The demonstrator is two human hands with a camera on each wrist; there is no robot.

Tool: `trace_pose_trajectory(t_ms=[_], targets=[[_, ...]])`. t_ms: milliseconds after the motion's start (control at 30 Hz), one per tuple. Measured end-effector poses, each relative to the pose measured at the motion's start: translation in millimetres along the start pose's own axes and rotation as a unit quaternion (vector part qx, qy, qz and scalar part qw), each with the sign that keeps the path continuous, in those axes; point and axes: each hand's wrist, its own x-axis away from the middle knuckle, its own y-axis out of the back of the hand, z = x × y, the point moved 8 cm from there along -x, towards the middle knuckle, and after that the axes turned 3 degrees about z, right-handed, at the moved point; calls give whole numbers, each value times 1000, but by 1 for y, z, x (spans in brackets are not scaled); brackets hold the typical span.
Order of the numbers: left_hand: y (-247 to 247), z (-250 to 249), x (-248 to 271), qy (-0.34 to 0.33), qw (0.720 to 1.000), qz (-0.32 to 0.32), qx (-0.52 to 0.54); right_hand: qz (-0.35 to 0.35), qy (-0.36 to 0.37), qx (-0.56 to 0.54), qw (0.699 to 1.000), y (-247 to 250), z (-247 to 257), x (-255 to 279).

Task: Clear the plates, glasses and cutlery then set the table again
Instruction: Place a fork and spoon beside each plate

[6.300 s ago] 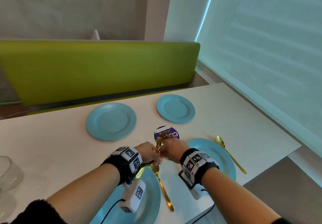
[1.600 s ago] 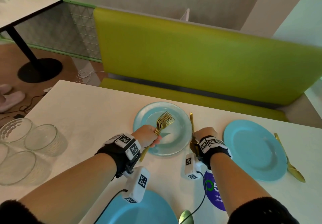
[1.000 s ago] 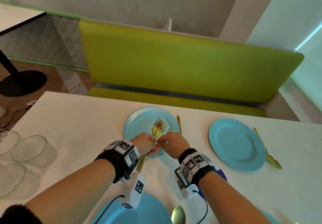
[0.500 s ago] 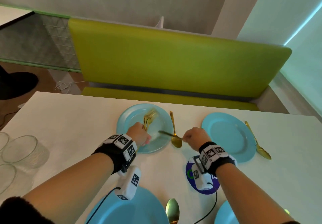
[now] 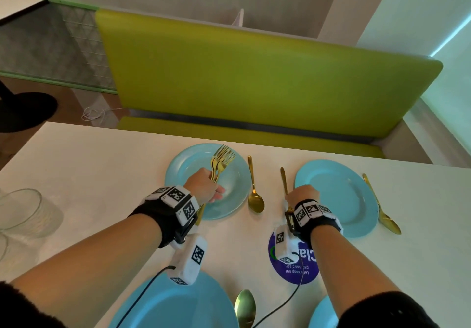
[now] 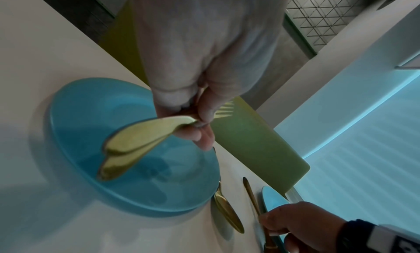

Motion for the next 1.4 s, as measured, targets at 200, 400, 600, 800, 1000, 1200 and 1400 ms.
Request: trace_pose_trajectory(t_ms=[200,400,600,800,1000,1200,1400], targets=[[-2,1,-4,-1,1000,3,17,-8,-1,-81,997,-8,-2,-9],[-3,2,-6,4,1000,8,17,-62,-48,-189,979,2,-15,-10],[-2,0,-5,1,1000,8,25,-56,-57,-218,973,6,-20,-9],[-1,0,-1,4,999,9,31,-56,-60,-206,975,6,-24,-8],[4,0,0,6,999,6,38,-40,11,-111,993,12,16,-2],[7,2,-1,6,999,2,43,9,82,-62,995,-6,67,10],[16,11,-3,17,998,-7,53,69,72,-110,989,-25,72,4]])
